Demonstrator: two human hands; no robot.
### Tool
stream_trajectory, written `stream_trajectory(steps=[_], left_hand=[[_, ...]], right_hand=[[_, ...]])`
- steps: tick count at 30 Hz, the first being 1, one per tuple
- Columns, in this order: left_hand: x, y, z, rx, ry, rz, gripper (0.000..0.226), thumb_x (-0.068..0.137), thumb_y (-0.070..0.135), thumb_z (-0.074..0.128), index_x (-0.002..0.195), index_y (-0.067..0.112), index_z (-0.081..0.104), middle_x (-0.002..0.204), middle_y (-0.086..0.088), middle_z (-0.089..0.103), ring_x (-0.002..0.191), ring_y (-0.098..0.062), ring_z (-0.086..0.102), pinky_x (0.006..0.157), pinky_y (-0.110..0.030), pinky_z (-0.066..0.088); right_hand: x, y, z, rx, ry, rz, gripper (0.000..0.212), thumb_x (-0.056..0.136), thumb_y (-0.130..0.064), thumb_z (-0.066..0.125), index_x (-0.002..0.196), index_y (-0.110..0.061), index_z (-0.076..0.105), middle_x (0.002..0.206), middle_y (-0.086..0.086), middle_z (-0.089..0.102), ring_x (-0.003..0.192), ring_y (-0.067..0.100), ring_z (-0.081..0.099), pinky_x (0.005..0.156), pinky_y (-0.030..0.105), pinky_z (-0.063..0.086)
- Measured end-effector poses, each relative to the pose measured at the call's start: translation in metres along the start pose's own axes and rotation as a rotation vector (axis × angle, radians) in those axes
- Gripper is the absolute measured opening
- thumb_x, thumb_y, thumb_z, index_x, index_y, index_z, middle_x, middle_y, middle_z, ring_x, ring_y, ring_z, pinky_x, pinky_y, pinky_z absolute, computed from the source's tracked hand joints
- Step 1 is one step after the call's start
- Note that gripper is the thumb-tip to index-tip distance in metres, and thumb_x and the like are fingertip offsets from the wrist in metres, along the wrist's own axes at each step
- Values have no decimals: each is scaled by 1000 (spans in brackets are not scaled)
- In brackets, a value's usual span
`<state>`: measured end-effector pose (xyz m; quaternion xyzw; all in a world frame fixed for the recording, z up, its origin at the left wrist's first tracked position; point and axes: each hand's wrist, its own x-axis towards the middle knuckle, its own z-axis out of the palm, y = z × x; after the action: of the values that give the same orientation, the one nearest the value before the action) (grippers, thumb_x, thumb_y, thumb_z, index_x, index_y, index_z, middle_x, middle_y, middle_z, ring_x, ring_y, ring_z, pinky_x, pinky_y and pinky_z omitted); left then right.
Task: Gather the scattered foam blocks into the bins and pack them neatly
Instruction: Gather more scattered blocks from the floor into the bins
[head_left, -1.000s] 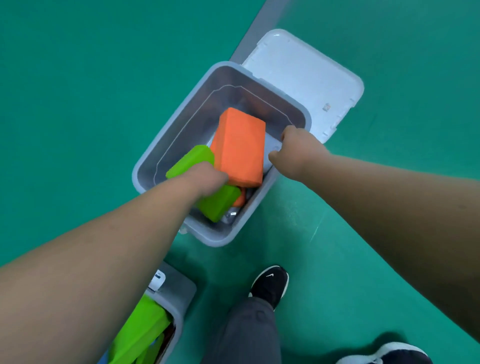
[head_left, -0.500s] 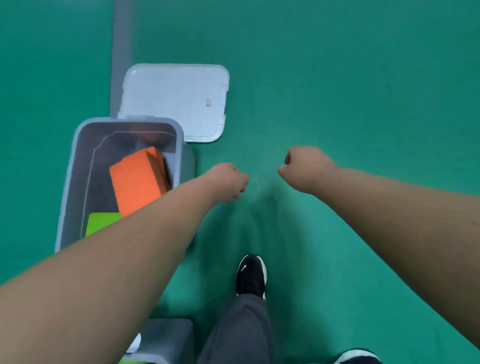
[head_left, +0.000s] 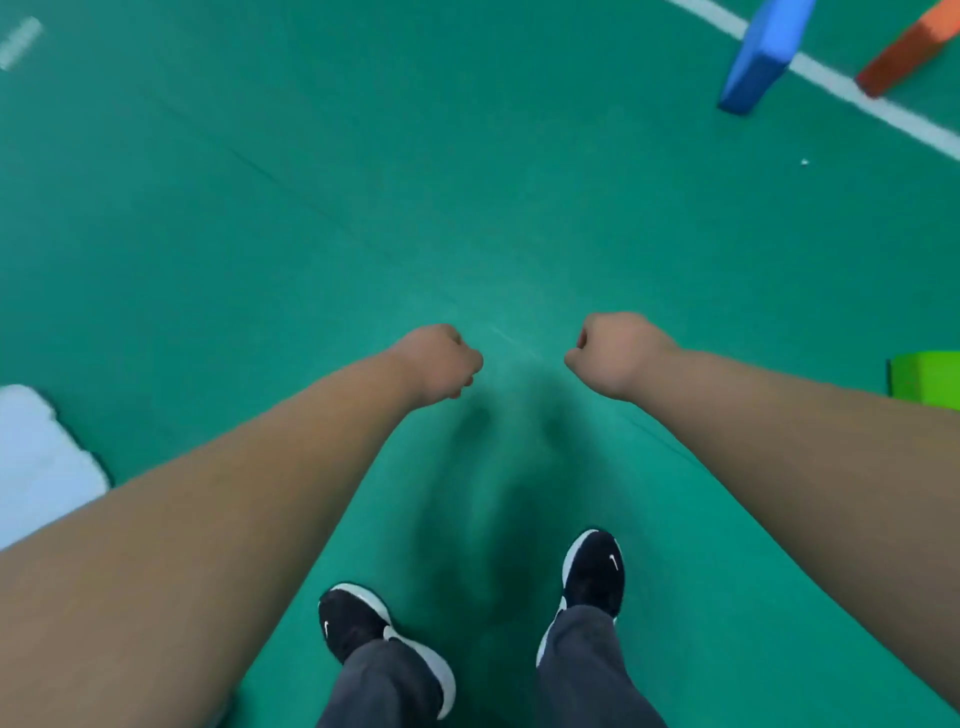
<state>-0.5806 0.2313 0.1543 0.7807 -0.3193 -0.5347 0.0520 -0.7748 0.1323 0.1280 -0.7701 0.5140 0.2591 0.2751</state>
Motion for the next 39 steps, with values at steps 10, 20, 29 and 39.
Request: stream_trajectory(steps=[10,20,29,39], left_hand=[[33,270,228,347,-324,217,24,96,24,54,103,5,66,103,-11,78,97,-31,75,87,-44,59],[91,365,392,625,-544,267,27,99,18,53,112,-1,66,109,-16,76,97,-33,75,74,-30,52],[153,404,458,1009,-546,390,32,102,26,55,119,3,69,116,-17,74,108,-34,72,96,-48,58],[191,391,562,1380,-460,572,23,96,29,52,87,8,55,92,-16,63,82,-33,58,60,-34,38]], right_hand=[[-80,332,-19,310,63,401,36,97,-32,52,116,-6,67,122,19,68,116,35,62,88,33,49],[-109,477,46,538,-31,673,39,101,-35,49,119,-4,65,127,21,65,119,37,59,84,32,43],[-83,514,97,746,-97,786,30,100,-33,47,81,-9,48,107,16,64,100,35,60,74,29,37],[-74,565,195,847,-61,1021,31,98,-27,48,113,-6,65,128,17,64,118,37,61,81,37,47]])
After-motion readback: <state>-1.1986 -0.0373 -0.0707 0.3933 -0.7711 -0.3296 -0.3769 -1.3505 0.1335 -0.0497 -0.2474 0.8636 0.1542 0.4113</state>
